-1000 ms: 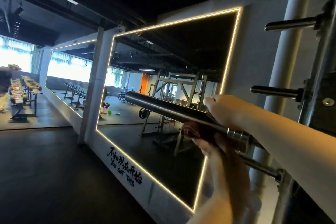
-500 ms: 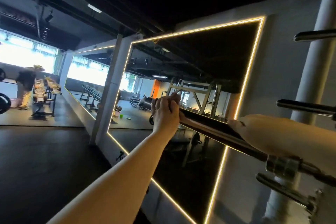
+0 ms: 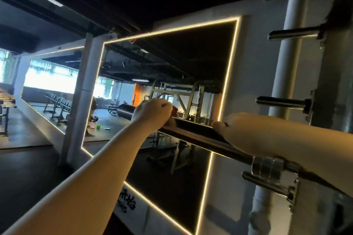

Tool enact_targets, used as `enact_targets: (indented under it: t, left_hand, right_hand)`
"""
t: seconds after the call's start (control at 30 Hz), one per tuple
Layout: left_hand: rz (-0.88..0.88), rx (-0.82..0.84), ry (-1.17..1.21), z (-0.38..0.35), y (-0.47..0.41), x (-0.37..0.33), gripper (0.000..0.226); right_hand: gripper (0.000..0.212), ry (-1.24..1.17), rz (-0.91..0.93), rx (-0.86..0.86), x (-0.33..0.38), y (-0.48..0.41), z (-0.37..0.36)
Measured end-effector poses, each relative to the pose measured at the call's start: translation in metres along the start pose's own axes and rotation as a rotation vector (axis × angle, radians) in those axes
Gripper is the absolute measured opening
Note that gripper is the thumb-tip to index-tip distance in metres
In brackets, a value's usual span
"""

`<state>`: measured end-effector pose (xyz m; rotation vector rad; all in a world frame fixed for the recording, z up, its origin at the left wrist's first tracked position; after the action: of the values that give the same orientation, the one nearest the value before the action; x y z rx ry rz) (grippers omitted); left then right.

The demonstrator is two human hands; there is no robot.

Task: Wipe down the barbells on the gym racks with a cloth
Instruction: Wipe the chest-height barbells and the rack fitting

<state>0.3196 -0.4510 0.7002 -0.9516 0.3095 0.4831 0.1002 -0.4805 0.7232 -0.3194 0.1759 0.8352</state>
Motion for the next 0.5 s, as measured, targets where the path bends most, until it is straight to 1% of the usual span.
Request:
enact_targets:
  t: [0.07, 0.1, 0.13, 0.17, 0.23, 0.3, 0.37, 0.43, 0.5]
  left_hand:
    - [-0.142, 0.026, -0.001, -0.010, 0.024, -0.034, 0.024]
    - [-0.197, 0.041, 0.075, -0.012, 0.041, -0.054, 0.021]
    - [-0.275, 0.010, 0.082, -0.013, 0.056, -0.073, 0.021]
    - [-0.323, -0.022, 0.191, -0.007, 0.069, -0.088, 0.024]
    - [-0.298, 0.042, 0.243, -0.011, 0.079, -0.094, 0.033]
    - [-0.320, 0.040, 0.264, -0.011, 0.092, -0.093, 0.038]
    - [-0.276, 0.001, 0.209, -0.014, 0.088, -0.080, 0.036]
    - [-0.107, -0.029, 0.195, -0.013, 0.072, -0.072, 0.025]
    - [0.007, -0.022, 0.196, -0.010, 0.069, -0.081, 0.027]
  right_hand:
    - [0.039, -0.161, -0.036, -0.013, 0.001, 0.009, 0.004]
    - [0.039, -0.214, -0.037, -0.014, 0.004, 0.013, 0.006]
    - [0.039, -0.262, -0.051, -0.049, 0.005, 0.017, 0.008]
    - [0.039, -0.316, -0.060, -0.079, 0.003, 0.018, 0.010]
    - [0.039, -0.399, -0.079, -0.139, -0.002, 0.026, 0.010]
    - [0.044, -0.357, -0.047, -0.125, -0.001, 0.041, 0.008]
    - [0.044, -0.311, -0.011, -0.080, -0.005, 0.053, 0.005]
    - [0.045, -0.323, -0.010, -0.006, -0.018, 0.070, 0.007]
    - [0.043, -0.305, 0.024, 0.065, -0.037, 0.088, 0.014]
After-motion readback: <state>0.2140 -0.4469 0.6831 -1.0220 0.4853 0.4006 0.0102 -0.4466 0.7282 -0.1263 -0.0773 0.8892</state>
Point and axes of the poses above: each hand's wrist, its own y-axis away from the middle knuckle, its own z-axis out of the back of the hand, x = y × z, the point moved 5 cm from there along -y, towards the middle knuckle, and after that the axes turned 7 degrees about -y, right-handed, at the moved point
